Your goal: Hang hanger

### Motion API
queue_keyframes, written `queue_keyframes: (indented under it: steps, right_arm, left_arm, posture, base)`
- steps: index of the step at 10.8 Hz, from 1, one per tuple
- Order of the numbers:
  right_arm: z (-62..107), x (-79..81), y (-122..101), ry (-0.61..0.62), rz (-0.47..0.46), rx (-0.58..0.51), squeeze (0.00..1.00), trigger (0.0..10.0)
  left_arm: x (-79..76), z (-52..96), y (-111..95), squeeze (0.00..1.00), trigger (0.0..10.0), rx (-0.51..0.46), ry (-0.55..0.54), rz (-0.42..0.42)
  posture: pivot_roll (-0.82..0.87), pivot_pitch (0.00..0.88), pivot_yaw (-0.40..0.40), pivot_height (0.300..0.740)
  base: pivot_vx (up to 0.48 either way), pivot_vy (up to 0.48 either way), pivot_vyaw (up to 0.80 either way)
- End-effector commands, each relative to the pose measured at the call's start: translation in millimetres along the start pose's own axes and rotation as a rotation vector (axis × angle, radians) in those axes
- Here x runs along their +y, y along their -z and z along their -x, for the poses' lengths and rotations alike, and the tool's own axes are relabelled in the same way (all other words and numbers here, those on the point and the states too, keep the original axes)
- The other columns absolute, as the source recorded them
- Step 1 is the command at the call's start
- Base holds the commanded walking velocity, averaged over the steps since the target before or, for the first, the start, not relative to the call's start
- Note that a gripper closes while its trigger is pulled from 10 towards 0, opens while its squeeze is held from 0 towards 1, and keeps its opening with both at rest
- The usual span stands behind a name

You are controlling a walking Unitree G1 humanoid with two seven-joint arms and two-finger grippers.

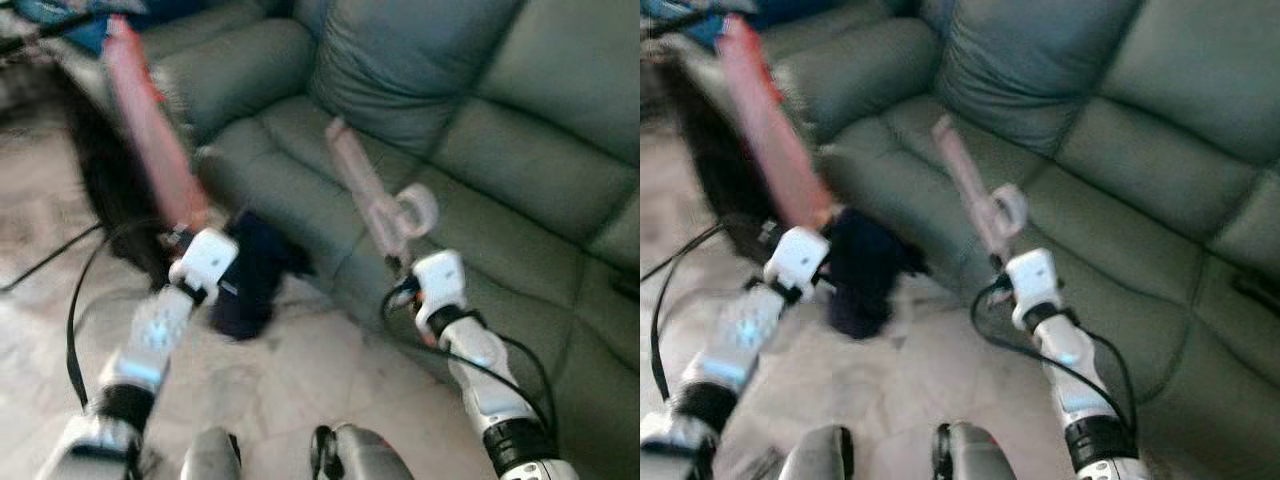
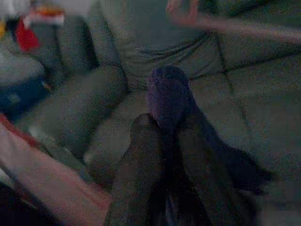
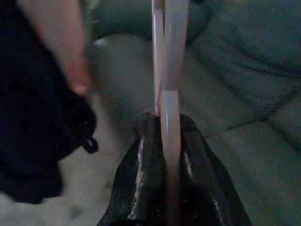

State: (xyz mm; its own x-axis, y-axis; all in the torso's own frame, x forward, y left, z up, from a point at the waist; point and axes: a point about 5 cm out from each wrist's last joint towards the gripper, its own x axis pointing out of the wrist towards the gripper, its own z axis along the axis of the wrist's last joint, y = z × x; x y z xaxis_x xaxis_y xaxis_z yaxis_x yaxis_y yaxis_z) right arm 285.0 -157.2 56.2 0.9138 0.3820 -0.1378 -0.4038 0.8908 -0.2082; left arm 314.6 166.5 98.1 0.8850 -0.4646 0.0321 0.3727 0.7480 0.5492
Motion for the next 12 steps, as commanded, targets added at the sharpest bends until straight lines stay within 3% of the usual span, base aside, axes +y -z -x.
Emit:
queue_keyframes:
  steps: [1,3,5,7,10,12]
  right_arm:
    - [2.0,-3.0,6,-0.069,0.026,0.067,0.0,10.0]
    - [17.1,-4.7,17,-0.227,0.071,0.154,0.0,10.0]
    - [24.4,-10.1,9,-0.306,0.154,0.139,0.0,10.0]
    - [31.9,-17.1,4,-0.368,0.234,0.165,0.0,10.0]
    - [42.5,-15.4,-1,-0.524,0.141,0.184,0.0,10.0]
    - [42.4,-13.3,0,-0.546,0.139,0.195,0.0,10.0]
  left_arm:
    - [-1.3,-8.8,-9,0.0,10.0,-0.036,0.077,-0.115]
    - [8.7,-17.0,-13,0.0,10.0,-0.039,0.123,-0.251]
    - [26.0,-20.7,-11,0.0,10.0,-0.007,0.047,-0.315]
    - [38.9,-20.1,1,0.0,10.0,0.089,-0.008,-0.393]
    - [33.2,-23.5,-11,0.0,10.0,-0.02,0.008,-0.344]
    - [34.2,-22.8,-13,0.0,10.0,-0.048,-0.003,-0.334]
  posture:
    - [-0.03,0.135,-0.074,0.74]
    - [-0.05,0.147,-0.071,0.74]
    - [-0.05,0.151,-0.071,0.74]
    - [-0.05,0.153,-0.068,0.74]
    - [-0.05,0.153,-0.07,0.74]
    - [-0.04,0.152,-0.066,0.74]
  base:
    - [0.0,0.0,0.0]
    - [0.0,0.0,0.0]
    - [0.0,0.0,0.0]
    - [0.0,0.0,0.0]
    - [0.0,0.0,0.0]
    - [0.0,0.0,0.0]
